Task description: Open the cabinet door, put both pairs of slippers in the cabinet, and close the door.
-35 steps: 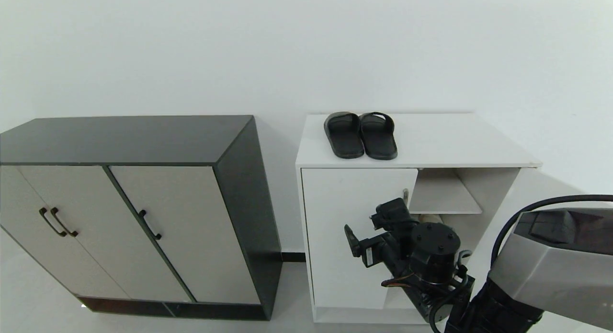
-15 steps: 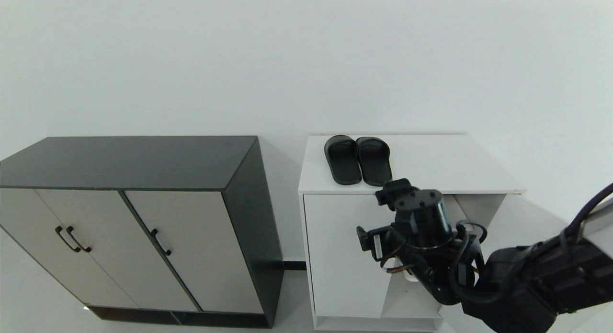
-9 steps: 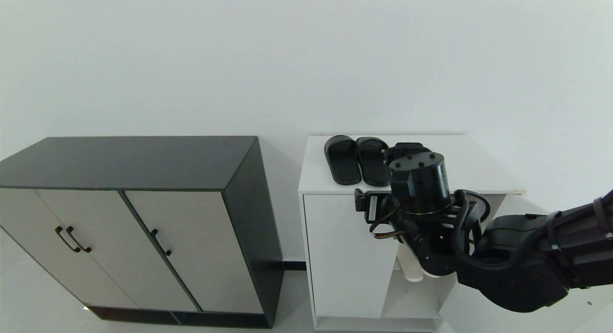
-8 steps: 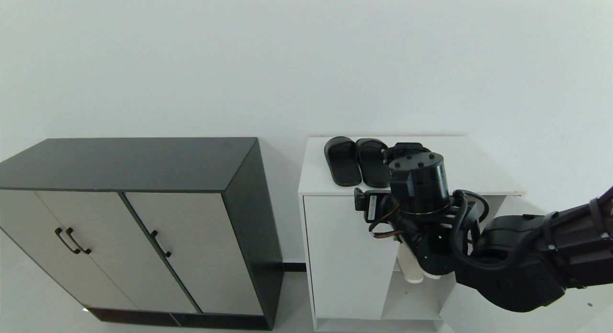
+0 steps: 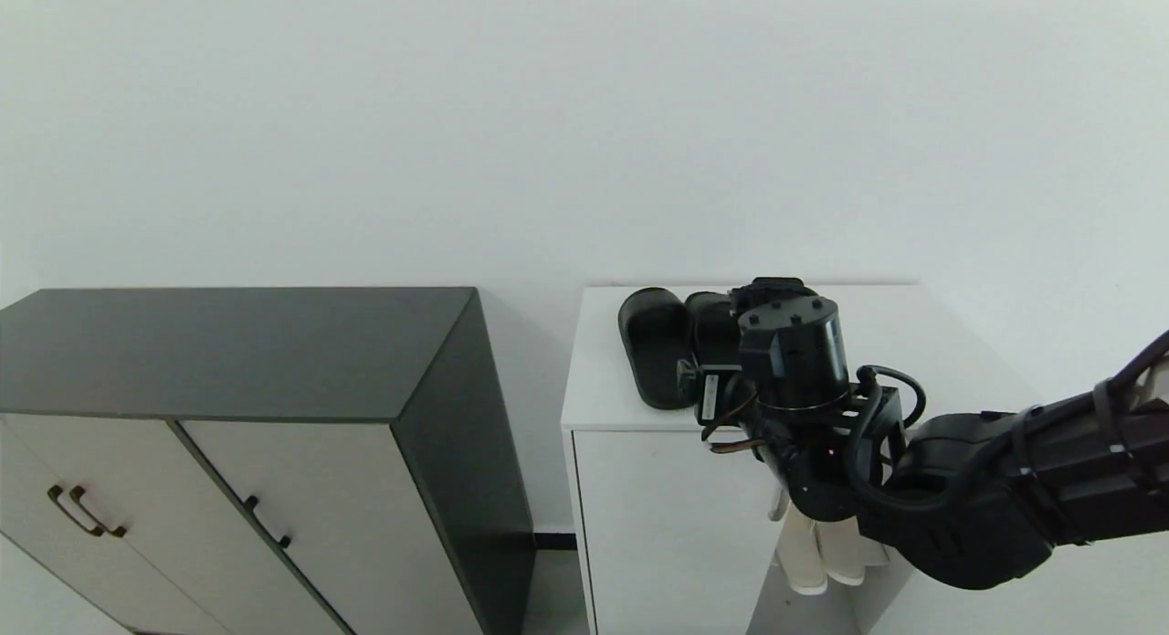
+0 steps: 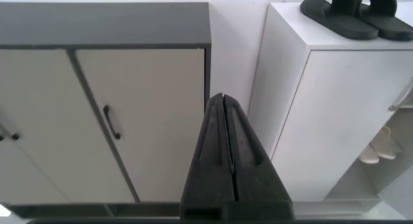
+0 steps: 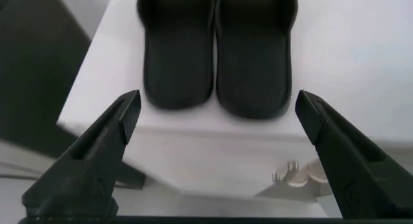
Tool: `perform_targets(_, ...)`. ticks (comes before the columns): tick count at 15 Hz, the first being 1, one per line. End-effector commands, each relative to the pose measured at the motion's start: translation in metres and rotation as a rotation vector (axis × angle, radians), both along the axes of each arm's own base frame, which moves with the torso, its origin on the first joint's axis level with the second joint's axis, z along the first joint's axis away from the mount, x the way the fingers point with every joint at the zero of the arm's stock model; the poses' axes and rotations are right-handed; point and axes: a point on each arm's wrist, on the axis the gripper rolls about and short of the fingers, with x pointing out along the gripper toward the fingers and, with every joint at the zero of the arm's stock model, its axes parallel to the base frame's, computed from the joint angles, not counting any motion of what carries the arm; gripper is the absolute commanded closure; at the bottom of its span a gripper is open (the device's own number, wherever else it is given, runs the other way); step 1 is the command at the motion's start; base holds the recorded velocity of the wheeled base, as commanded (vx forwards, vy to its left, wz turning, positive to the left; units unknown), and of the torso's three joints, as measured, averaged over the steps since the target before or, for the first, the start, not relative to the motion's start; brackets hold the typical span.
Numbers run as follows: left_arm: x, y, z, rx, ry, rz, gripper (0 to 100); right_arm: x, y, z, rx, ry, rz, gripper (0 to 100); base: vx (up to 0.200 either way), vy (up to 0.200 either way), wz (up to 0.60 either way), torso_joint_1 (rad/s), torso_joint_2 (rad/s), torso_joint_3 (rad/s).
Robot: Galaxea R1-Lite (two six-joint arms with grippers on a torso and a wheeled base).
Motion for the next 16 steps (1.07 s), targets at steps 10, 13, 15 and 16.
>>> perform_targets(10,0.000,0.000,0.000,0.000,-0.002,0.000,100,0.060,0.008,-0.053,-0.045,-0.034,0.009,0,0.060,0.000,0.00,0.000,0.00,0.000)
perform_targets(13,0.000,0.000,0.000,0.000,0.000,0.000,100,0.083,0.014,-0.067,-0.044,-0.037,-0.014,0,0.000,0.000,0.00,0.000,0.00,0.000)
perform_targets(15,0.000,0.000,0.000,0.000,0.000,0.000,100,0.097,0.015,-0.069,-0.034,-0.051,-0.033,0,0.000,0.000,0.00,0.000,0.00,0.000)
perform_targets(16,0.000,0.000,0.000,0.000,-0.002,0.000,100,0.101,0.014,-0.068,-0.030,-0.058,-0.037,0,0.000,0.000,0.00,0.000,0.00,0.000)
